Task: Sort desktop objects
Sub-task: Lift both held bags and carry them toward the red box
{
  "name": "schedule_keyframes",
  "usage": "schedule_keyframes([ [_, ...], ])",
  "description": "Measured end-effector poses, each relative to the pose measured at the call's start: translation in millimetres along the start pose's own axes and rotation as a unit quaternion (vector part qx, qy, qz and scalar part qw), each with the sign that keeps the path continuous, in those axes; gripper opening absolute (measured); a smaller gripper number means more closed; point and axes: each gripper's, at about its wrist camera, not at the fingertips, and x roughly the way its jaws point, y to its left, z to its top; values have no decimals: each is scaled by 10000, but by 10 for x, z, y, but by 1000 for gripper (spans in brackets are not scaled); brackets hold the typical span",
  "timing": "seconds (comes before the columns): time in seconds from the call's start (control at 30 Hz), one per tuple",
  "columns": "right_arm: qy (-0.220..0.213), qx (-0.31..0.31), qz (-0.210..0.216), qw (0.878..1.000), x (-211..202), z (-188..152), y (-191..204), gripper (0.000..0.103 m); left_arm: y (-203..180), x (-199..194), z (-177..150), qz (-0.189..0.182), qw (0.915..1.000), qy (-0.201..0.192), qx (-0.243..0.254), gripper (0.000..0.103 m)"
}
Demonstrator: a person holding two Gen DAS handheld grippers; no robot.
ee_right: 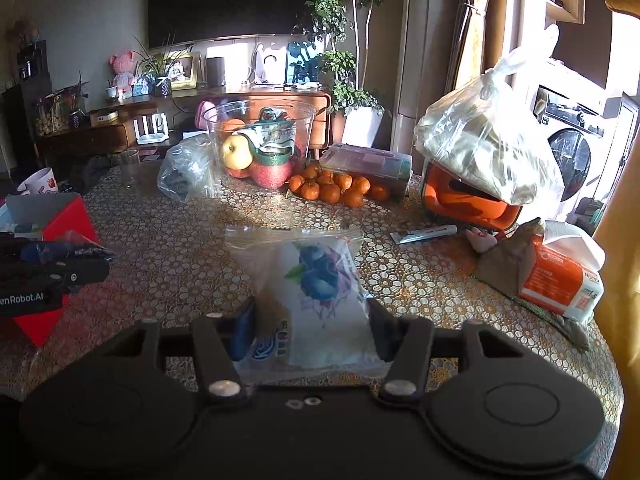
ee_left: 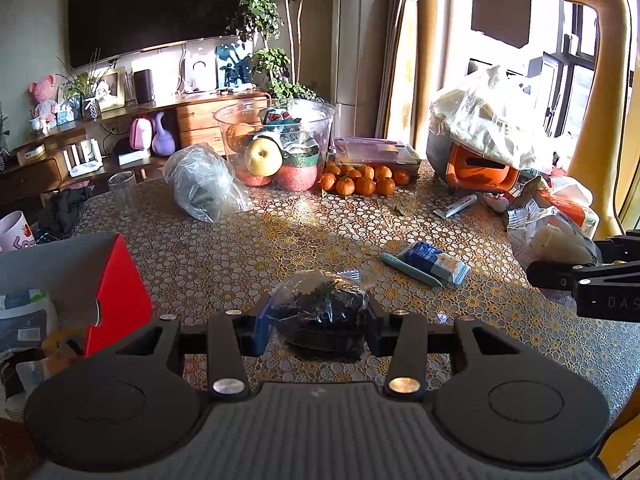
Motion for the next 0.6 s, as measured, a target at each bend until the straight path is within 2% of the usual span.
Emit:
schedule_keyframes([
  [0.33,-96,42,198,9997,-360,-50,364,56,179,-386,-94,91,9998,60,-142,44],
  [0.6,-78,-32,420,9991,-562,-56,732,56,402,-755,-189,263,9992,-55,-302,44],
])
